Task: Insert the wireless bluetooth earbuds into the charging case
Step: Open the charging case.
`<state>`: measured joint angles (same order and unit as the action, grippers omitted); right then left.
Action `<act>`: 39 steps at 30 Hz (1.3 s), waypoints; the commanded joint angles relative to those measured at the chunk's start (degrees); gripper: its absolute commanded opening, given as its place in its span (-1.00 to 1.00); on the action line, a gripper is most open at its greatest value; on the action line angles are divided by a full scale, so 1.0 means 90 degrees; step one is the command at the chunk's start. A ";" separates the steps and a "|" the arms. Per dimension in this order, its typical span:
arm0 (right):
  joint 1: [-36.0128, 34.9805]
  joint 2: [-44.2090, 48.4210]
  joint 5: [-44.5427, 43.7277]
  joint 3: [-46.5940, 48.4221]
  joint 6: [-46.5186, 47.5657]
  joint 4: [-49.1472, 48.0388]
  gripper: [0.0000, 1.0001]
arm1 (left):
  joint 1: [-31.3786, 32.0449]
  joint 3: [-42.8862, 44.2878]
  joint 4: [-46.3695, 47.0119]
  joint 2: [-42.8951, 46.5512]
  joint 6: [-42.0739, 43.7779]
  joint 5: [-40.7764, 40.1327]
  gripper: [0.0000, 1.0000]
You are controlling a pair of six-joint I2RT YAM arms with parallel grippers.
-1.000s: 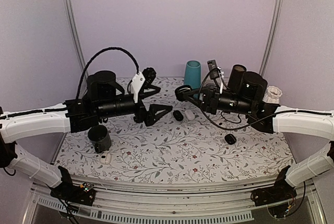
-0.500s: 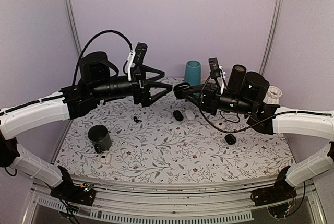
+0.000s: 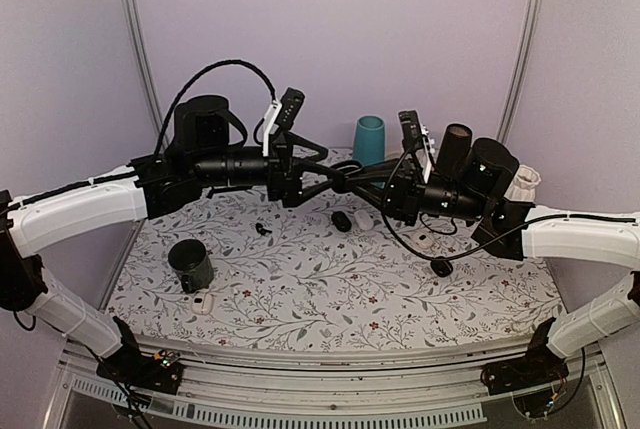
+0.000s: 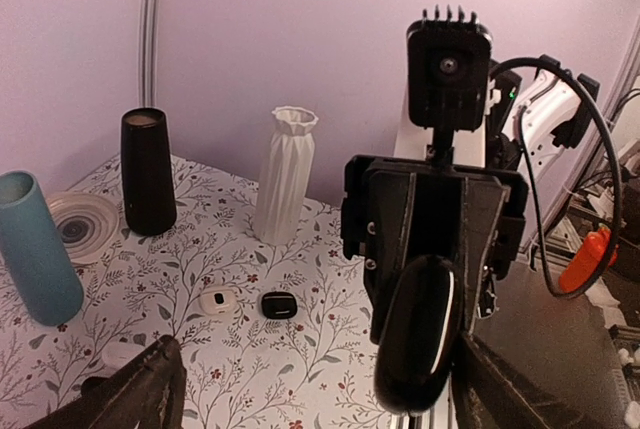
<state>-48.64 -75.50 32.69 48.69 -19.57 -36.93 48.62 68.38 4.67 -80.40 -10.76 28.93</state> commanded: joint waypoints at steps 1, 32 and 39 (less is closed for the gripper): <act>-0.0102 0.0030 0.0336 0.0107 -0.0003 -0.0340 -0.95 | 0.0068 0.0240 -0.0135 -0.0053 0.0007 -0.0136 0.85; -0.0070 0.0090 0.0116 -0.0050 -0.0294 -0.0396 -0.95 | -0.0129 0.0639 -0.0267 0.0147 -0.0232 -0.0173 0.84; 0.0055 0.0055 0.0030 -0.0037 -0.0531 -0.0418 -0.95 | -0.0131 0.0499 -0.0109 0.0377 -0.0264 -0.0039 0.84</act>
<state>-48.73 -75.48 34.17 48.49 -22.41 -39.05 48.01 73.60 1.37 -79.18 -12.69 27.03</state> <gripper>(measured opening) 0.195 0.922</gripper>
